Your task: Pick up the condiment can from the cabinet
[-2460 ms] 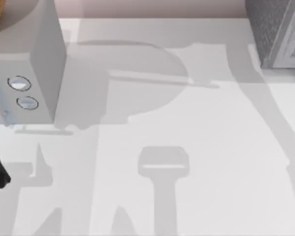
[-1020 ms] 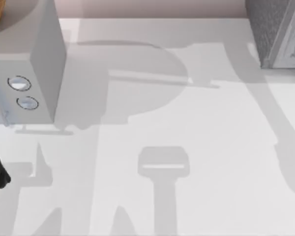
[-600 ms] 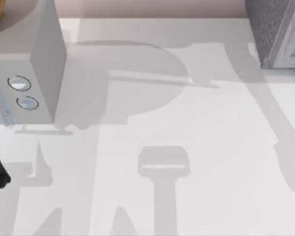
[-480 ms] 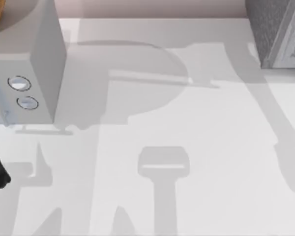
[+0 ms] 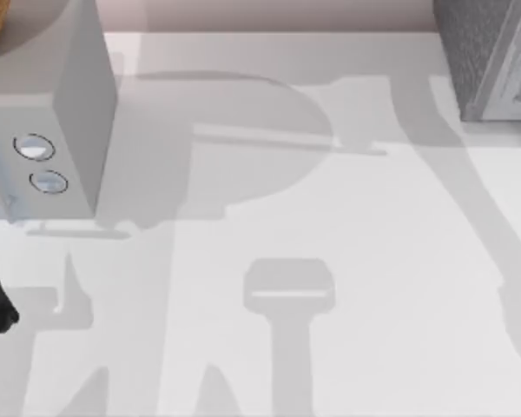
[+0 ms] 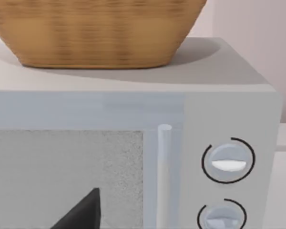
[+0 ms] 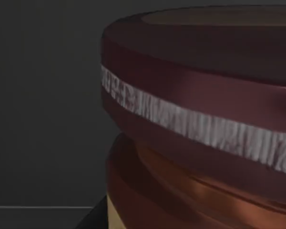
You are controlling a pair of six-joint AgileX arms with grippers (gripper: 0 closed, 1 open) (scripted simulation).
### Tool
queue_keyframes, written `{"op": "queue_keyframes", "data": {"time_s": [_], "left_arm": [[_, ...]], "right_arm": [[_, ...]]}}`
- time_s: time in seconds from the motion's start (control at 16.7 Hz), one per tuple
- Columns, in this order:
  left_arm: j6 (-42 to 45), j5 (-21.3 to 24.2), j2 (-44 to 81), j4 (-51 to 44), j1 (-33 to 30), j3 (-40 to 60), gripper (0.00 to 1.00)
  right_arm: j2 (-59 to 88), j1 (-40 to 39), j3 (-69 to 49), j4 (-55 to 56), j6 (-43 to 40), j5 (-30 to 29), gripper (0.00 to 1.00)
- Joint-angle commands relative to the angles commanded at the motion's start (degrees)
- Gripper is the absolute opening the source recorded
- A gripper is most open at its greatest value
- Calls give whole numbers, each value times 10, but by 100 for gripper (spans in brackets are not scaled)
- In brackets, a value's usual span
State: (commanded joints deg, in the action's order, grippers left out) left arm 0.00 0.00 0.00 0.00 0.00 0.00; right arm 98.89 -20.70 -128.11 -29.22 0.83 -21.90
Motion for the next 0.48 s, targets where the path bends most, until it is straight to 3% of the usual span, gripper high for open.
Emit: {"op": "queue_keyframes", "data": {"time_s": [0.48], "left_arm": [[0, 0, 0, 0, 0, 0, 100]], "right_arm": [[-163, -94, 51, -111, 0, -95, 0]]}}
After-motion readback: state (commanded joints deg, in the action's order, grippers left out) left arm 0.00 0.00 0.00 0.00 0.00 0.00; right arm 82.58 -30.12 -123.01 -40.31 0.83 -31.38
